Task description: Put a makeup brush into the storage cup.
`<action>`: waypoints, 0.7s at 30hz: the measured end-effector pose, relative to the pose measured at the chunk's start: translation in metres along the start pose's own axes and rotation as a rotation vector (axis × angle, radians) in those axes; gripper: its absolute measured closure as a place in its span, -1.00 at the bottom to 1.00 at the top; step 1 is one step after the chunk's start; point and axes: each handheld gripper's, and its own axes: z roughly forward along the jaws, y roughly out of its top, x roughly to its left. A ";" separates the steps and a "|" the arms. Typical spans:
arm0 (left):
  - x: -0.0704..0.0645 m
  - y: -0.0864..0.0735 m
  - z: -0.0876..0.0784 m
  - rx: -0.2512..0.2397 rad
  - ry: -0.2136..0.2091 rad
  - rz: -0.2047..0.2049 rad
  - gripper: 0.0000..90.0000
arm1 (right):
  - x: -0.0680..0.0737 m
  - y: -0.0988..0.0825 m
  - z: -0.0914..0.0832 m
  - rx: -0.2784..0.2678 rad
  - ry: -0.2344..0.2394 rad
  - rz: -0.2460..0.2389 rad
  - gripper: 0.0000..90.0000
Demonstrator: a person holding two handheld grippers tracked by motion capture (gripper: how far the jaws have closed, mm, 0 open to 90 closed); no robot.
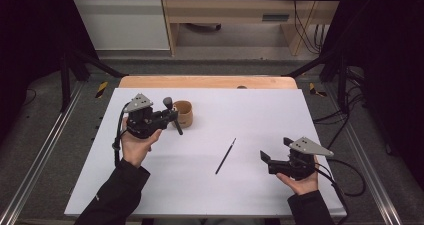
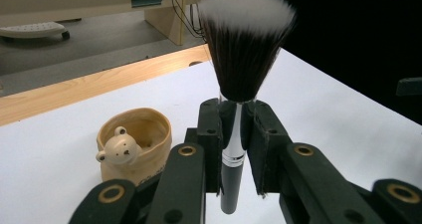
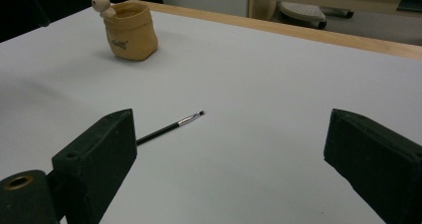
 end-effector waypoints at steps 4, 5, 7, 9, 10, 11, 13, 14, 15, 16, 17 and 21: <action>0.001 0.003 0.003 0.001 0.008 0.002 0.71 | 0.000 0.000 0.000 0.002 0.003 -0.003 -0.85; 0.002 0.004 0.004 0.001 0.006 0.001 0.71 | 0.000 0.000 0.000 0.001 0.003 -0.002 -0.85; 0.002 0.005 0.006 0.001 0.006 0.000 0.71 | 0.000 0.000 0.000 0.000 0.003 -0.005 -0.85; 0.002 0.006 0.008 0.004 0.010 0.001 0.71 | 0.000 0.000 0.001 0.002 0.003 -0.003 -0.85; 0.002 0.006 0.009 0.005 0.012 0.000 0.71 | 0.000 0.000 0.001 0.003 0.004 -0.005 -0.85; 0.003 0.007 0.010 0.007 0.012 0.000 0.71 | 0.000 0.000 0.001 0.003 0.004 -0.005 -0.85; 0.004 0.008 0.012 0.005 0.014 -0.004 0.71 | 0.000 0.000 0.001 0.005 0.004 -0.007 -0.85; 0.004 0.009 0.012 0.008 0.016 -0.002 0.71 | 0.000 0.000 0.001 0.005 0.004 -0.007 -0.85; 0.005 0.009 0.013 0.009 0.017 -0.003 0.71 | 0.000 0.000 0.001 0.005 0.004 -0.007 -0.85; 0.005 0.010 0.014 0.010 0.020 -0.002 0.71 | 0.000 0.000 0.001 0.005 0.004 -0.007 -0.85; 0.005 0.011 0.015 0.011 0.022 0.000 0.71 | 0.000 -0.001 0.001 0.006 0.003 -0.007 -0.85; 0.007 0.012 0.019 0.019 0.032 0.002 0.71 | 0.000 -0.001 0.002 0.008 0.006 -0.004 -0.85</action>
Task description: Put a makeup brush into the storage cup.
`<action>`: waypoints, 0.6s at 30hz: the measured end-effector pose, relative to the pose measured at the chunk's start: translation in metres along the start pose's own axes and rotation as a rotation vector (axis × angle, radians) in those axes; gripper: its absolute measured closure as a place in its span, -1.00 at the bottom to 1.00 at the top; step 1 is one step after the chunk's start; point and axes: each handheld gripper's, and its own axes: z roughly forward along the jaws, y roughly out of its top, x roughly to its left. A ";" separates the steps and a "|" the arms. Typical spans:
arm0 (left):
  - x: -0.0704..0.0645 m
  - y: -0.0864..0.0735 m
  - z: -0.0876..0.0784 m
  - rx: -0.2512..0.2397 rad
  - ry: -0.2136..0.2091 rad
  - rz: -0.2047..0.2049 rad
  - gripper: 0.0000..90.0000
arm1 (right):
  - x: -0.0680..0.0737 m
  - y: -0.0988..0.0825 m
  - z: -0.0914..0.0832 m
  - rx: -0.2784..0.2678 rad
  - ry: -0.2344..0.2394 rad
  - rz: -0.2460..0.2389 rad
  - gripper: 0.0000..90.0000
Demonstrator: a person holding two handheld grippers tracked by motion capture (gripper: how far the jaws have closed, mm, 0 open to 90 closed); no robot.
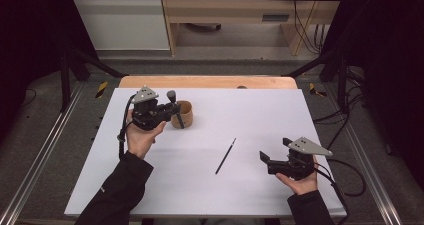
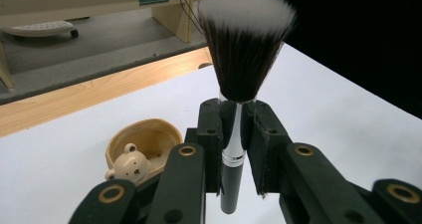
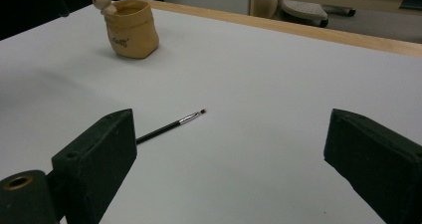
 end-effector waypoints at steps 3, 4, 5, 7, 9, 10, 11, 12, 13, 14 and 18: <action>0.002 0.002 0.003 0.000 0.008 0.001 0.71 | 0.000 0.000 0.000 -0.001 0.001 0.003 -0.85; 0.002 0.003 0.004 -0.001 0.009 0.000 0.71 | 0.000 0.000 0.000 -0.001 0.001 0.002 -0.85; 0.003 0.004 0.004 0.001 0.011 0.002 0.71 | 0.000 0.000 0.000 -0.001 0.000 0.002 -0.85; 0.003 0.005 0.006 0.001 0.017 0.004 0.71 | 0.000 0.000 0.000 0.000 0.001 0.002 -0.85; 0.004 0.006 0.008 0.000 0.019 0.005 0.71 | 0.000 0.000 0.000 -0.001 -0.001 0.000 -0.85; 0.004 0.007 0.009 -0.003 0.020 0.003 0.71 | 0.000 0.000 0.000 -0.001 0.000 0.000 -0.85; 0.005 0.007 0.009 -0.005 0.019 0.001 0.71 | 0.000 0.000 0.000 -0.002 0.000 0.000 -0.85; 0.006 0.008 0.010 -0.003 0.020 0.000 0.71 | 0.000 0.000 0.000 -0.002 0.000 0.001 -0.85; 0.006 0.008 0.011 -0.003 0.024 0.000 0.71 | 0.000 0.000 0.000 -0.003 0.000 0.000 -0.85; 0.007 0.009 0.012 -0.003 0.027 0.002 0.71 | 0.000 0.000 0.000 -0.004 0.000 -0.002 -0.85; 0.012 0.013 0.015 -0.004 0.037 -0.007 0.71 | 0.000 0.000 0.000 -0.002 0.000 0.001 -0.85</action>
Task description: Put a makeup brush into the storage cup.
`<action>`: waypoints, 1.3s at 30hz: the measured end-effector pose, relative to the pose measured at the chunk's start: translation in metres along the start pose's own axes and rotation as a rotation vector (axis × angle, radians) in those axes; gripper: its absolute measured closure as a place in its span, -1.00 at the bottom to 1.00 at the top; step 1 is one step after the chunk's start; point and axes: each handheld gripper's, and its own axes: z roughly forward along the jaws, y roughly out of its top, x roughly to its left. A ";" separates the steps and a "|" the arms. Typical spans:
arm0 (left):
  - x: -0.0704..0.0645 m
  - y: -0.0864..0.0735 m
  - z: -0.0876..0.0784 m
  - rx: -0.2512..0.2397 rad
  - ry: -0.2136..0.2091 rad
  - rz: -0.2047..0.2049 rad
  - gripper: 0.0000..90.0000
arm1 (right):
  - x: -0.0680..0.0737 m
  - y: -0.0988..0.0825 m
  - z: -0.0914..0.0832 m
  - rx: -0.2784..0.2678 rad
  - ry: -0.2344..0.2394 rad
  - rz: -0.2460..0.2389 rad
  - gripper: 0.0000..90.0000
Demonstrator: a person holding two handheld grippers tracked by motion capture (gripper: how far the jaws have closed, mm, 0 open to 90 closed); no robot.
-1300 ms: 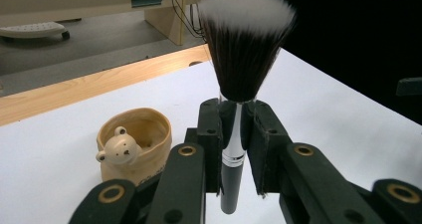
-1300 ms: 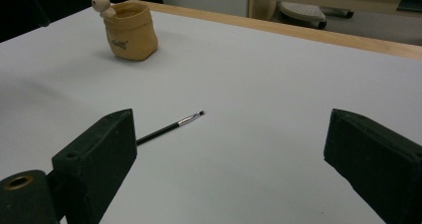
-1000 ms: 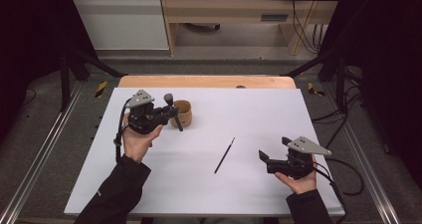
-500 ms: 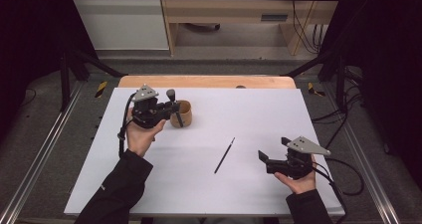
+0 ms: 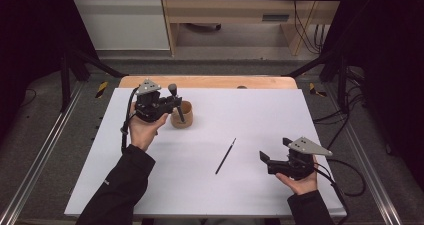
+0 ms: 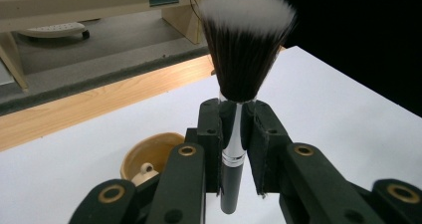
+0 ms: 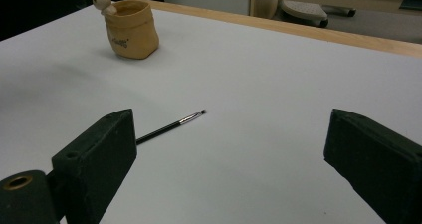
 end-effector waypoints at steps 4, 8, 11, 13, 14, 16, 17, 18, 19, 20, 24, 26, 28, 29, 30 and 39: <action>0.002 0.005 0.002 -0.006 0.009 0.002 0.71 | 0.000 0.000 0.001 0.001 0.000 -0.001 -0.85; 0.005 0.009 0.006 -0.004 0.020 0.001 0.71 | 0.000 0.000 0.001 0.003 0.002 -0.004 -0.85; 0.007 0.012 0.009 -0.002 0.026 -0.002 0.71 | 0.000 0.000 0.001 0.000 0.002 -0.002 -0.85; 0.008 0.014 0.010 -0.005 0.024 -0.006 0.71 | 0.000 0.000 0.001 0.001 0.001 -0.002 -0.85; 0.008 0.014 0.011 -0.004 0.028 -0.003 0.71 | 0.000 0.000 0.001 0.001 0.002 -0.002 -0.85; 0.009 0.016 0.013 -0.003 0.033 -0.004 0.71 | 0.000 0.000 0.001 0.001 0.001 -0.002 -0.85; 0.010 0.016 0.014 -0.006 0.034 -0.006 0.71 | 0.000 0.000 0.001 0.000 0.002 -0.003 -0.85; 0.011 0.017 0.015 -0.005 0.038 -0.004 0.71 | 0.000 0.000 0.001 0.000 0.001 -0.002 -0.85; 0.012 0.017 0.016 -0.002 0.041 -0.005 0.71 | 0.000 0.000 0.001 0.000 0.002 -0.002 -0.85; 0.013 0.017 0.017 0.000 0.042 -0.007 0.71 | 0.000 0.000 0.001 0.000 0.002 -0.002 -0.85; 0.016 0.019 0.022 -0.001 0.058 -0.007 0.71 | 0.000 0.000 0.001 0.002 0.004 -0.003 -0.85; 0.018 0.019 0.025 0.004 0.062 -0.009 0.71 | 0.000 0.000 0.001 0.000 0.003 -0.003 -0.85; 0.020 0.018 0.028 0.008 0.065 -0.010 0.71 | 0.000 0.000 0.001 0.000 0.003 -0.004 -0.85; 0.021 0.018 0.029 0.009 0.064 -0.011 0.71 | 0.000 0.000 0.001 0.000 0.003 -0.003 -0.85; 0.022 0.018 0.030 0.010 0.065 -0.012 0.71 | 0.000 0.000 0.001 0.001 0.003 -0.003 -0.85; 0.030 0.013 0.041 0.022 0.075 -0.031 0.71 | 0.000 0.000 0.001 0.002 0.005 -0.002 -0.85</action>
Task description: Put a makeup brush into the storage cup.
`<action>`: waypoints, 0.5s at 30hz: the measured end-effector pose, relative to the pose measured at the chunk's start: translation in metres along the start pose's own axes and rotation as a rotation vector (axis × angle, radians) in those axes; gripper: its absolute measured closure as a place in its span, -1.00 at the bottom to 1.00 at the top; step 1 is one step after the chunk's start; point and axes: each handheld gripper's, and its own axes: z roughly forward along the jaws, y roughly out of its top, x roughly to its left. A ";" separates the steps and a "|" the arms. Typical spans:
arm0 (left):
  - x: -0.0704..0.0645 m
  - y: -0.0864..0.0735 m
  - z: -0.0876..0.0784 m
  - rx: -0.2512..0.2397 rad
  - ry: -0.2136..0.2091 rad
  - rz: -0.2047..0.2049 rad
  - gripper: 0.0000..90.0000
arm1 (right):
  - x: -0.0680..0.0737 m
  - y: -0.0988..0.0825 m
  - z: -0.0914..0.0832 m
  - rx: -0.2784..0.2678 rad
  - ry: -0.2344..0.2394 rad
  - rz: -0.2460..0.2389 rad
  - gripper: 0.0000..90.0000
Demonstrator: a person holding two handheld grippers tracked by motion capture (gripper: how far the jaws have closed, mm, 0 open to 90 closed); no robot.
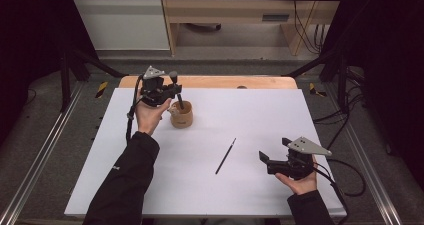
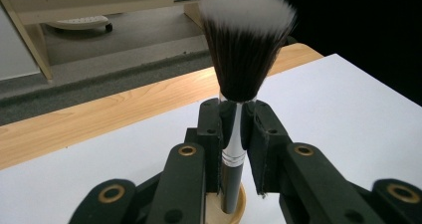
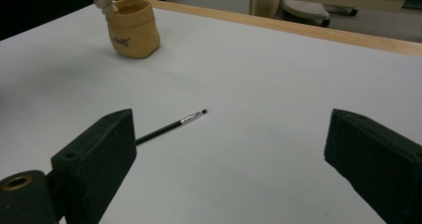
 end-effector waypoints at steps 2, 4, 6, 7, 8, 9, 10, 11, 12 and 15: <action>0.001 -0.001 0.001 0.000 0.000 0.001 0.71 | 0.000 0.000 0.000 0.000 0.000 0.000 -0.85; 0.001 -0.001 0.003 0.004 0.005 0.003 0.71 | 0.000 0.000 0.000 -0.001 0.002 0.000 -0.85; 0.002 -0.002 0.005 0.007 0.008 0.006 0.71 | 0.000 0.000 0.000 -0.001 0.002 0.000 -0.85; 0.001 -0.002 0.006 0.008 0.009 0.006 0.71 | 0.001 0.000 0.000 -0.001 0.002 0.001 -0.85; 0.001 -0.003 0.007 0.009 0.011 0.008 0.71 | 0.001 0.000 0.000 -0.001 0.002 -0.001 -0.85; 0.002 -0.003 0.008 0.009 0.009 0.005 0.71 | 0.001 0.000 0.001 -0.001 0.002 -0.001 -0.85; 0.002 -0.004 0.009 0.012 0.011 0.006 0.71 | 0.001 0.000 0.001 0.002 0.001 0.000 -0.85; 0.002 -0.004 0.010 0.015 0.012 0.007 0.71 | 0.001 0.000 0.001 0.003 0.001 0.001 -0.85; 0.002 -0.005 0.011 0.016 0.012 0.007 0.71 | 0.001 0.000 0.001 0.004 0.001 0.001 -0.85; 0.003 -0.007 0.014 0.023 0.012 0.005 0.71 | 0.001 0.000 0.001 0.002 0.002 0.001 -0.85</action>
